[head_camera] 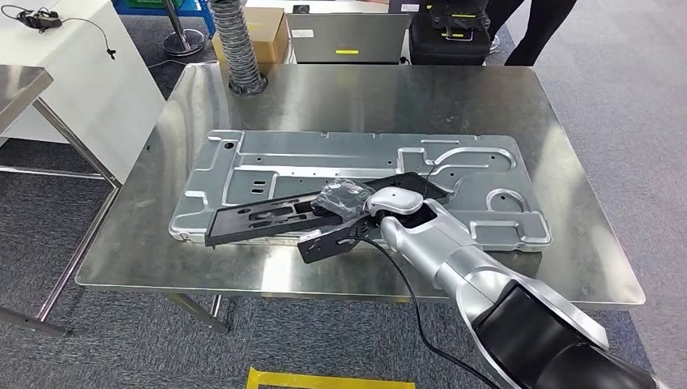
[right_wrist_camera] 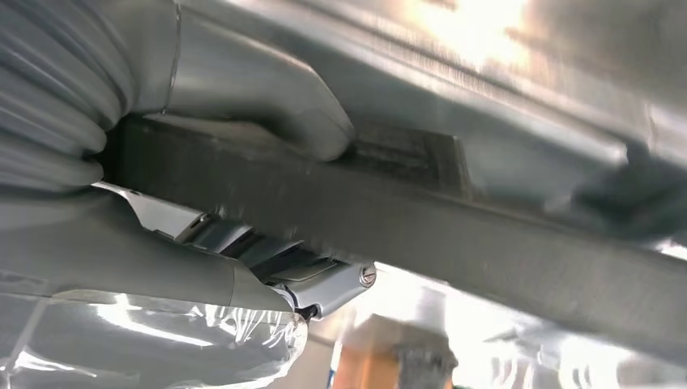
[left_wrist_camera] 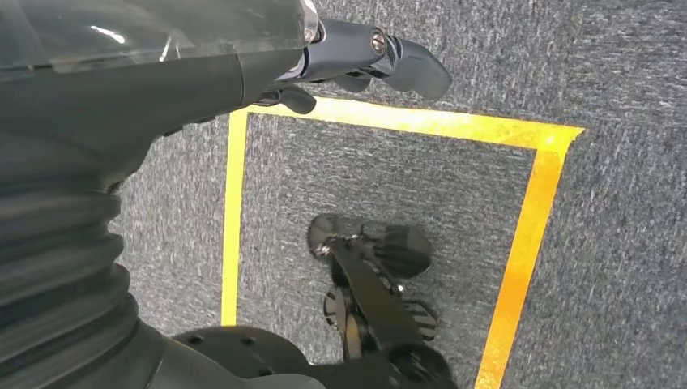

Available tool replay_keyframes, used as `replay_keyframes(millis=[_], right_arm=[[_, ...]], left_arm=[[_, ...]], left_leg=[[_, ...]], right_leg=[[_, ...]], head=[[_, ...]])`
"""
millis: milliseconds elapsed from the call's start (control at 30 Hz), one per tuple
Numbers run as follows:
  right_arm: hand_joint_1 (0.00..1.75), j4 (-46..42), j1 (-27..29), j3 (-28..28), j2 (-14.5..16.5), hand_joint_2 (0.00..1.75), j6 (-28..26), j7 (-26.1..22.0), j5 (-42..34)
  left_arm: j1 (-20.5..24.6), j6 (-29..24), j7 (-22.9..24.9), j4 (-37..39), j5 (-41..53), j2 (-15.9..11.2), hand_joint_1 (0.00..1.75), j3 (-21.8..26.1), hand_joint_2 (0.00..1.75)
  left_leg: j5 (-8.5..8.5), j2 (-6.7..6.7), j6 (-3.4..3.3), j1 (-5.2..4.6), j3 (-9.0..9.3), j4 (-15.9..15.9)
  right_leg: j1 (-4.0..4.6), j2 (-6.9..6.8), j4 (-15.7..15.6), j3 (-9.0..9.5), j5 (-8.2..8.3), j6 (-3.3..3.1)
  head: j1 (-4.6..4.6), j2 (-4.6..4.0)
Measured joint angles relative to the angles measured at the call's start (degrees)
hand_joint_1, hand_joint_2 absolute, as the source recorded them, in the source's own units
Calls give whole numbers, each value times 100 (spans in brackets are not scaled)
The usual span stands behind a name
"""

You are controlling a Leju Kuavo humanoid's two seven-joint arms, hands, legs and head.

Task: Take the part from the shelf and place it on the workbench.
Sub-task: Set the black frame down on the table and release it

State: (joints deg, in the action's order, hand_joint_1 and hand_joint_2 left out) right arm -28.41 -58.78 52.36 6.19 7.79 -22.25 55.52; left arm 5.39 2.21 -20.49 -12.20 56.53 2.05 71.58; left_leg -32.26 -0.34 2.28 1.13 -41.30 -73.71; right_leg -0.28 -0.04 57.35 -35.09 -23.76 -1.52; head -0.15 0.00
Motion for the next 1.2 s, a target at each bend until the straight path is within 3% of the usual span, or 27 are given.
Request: replay_keyframes(millis=[33,67,133,200,267,333,367,467,500,533,567,633,700,833,900,967,1000,1033,1067,1133,1200], right_arm=[[0,39,-3,41,-1,0,23,13,-14],[0,79,-9,79,-2,0,38,27,-32],[0,143,-24,134,-8,0,40,65,-76],[0,197,-36,175,-24,0,29,105,-128],[0,243,-49,193,-45,0,-23,146,-222],[0,268,-65,192,-81,0,-121,183,-392],[0,273,-75,183,-107,0,-167,183,-517],[0,275,-80,46,-226,0,-192,77,-1081],[0,274,-74,-39,-273,0,-177,21,-1276],[0,269,-72,-132,-310,0,-166,-30,-1436],[0,261,-79,-233,-345,0,-163,-72,-1560],[0,231,-117,-428,-405,0,-177,-147,-1748],[0,166,-141,-609,-453,0,-287,-273,-1959],[0,-200,-49,-1061,-580,0,-768,-675,-2573],[0,-531,51,-1360,-657,0,-848,-875,-3029],[0,-971,251,-1700,-751,0,-710,-1070,-3708],[0,-1252,393,-1902,-807,0,-604,-1150,-4112],[0,-1552,544,-2107,-865,0,-516,-1222,-4509],[0,-1893,698,-2331,-932,0,-462,-1287,-4888],[0,-2564,949,-2750,-1048,0,-474,-1404,-5486],[0,-3301,1200,-3174,-1161,0,-719,-1568,-5893]], left_arm=[[-10,18,-4,0,-2,0,0,0,175],[-17,29,-10,0,-4,0,0,0,175],[-18,37,-38,0,-9,1,0,0,87],[-13,37,-85,0,-13,2,0,0,0],[-18,27,-118,0,-14,3,0,0,0],[-18,13,-131,0,-14,12,0,0,0],[-14,9,-134,0,-13,16,0,0,0],[-13,10,-139,0,-12,20,0,0,0],[-14,10,-140,0,-12,20,0,0,0],[-16,11,-141,0,-12,20,0,1,0],[-17,11,-142,0,-12,21,0,1,0],[-16,13,-145,1,-12,32,0,1,0],[-15,13,-148,1,-18,45,0,1,0],[-12,-7,-145,2,-69,49,0,7,0],[-12,-16,-138,2,-84,45,0,15,0],[-16,-26,-125,2,-101,46,0,33,0],[-19,-33,-121,2,-114,45,0,45,0],[-22,-41,-118,2,-126,44,0,59,0],[-25,-51,-117,2,-138,42,0,74,0],[-28,-78,-115,2,-167,38,0,109,0],[-21,-103,-104,2,-199,37,0,144,0]], left_leg=[[91,1,3,3,37,66],[262,2,3,8,179,339],[585,0,-15,15,587,1131],[675,-8,-76,5,786,1527],[686,-11,-160,-10,788,1552],[723,0,-235,-6,788,1579],[741,6,-269,1,786,1592],[759,12,-312,-2,761,1593],[761,11,-315,-4,755,1591],[762,6,-316,-4,752,1587],[761,1,-315,-5,752,1582],[754,-7,-301,-18,752,1569],[749,-6,-258,-33,736,1563],[698,3,-136,-34,705,1524],[432,5,-91,-27,519,1094],[104,7,-57,-18,181,368],[41,7,-44,-13,58,119],[81,7,-37,-10,23,59],[225,8,-35,-5,96,224],[583,6,-54,3,444,936],[721,-4,-109,-10,683,1432]], right_leg=[[1,1,3,2,0,2],[-1,3,9,5,-2,6],[6,11,44,0,-15,42],[23,29,73,-21,-16,106],[25,45,67,-32,5,172],[7,43,171,-75,-79,239],[-2,39,365,-159,-208,271],[-16,33,1464,-658,-730,336],[-16,33,1693,-764,-781,342],[-16,33,1695,-760,-719,337],[-13,33,1467,-644,-563,321],[13,32,652,-233,-202,246],[49,28,127,6,-53,175],[29,27,-8,35,-17,86],[0,12,-63,68,7,36],[10,2,-61,72,0,7],[15,-1,-54,73,-7,6],[16,-4,-43,74,-16,9],[14,-4,-27,75,-29,19],[12,0,23,72,-69,57],[28,3,75,46,-101,108]], head=[[-1,0],[-1,0],[-1,0],[7,0],[12,0],[21,0],[31,0],[50,0],[50,0],[51,0],[52,0],[52,0],[49,1],[42,0],[27,0],[20,0],[20,0],[20,0],[20,0],[20,0],[25,0]])
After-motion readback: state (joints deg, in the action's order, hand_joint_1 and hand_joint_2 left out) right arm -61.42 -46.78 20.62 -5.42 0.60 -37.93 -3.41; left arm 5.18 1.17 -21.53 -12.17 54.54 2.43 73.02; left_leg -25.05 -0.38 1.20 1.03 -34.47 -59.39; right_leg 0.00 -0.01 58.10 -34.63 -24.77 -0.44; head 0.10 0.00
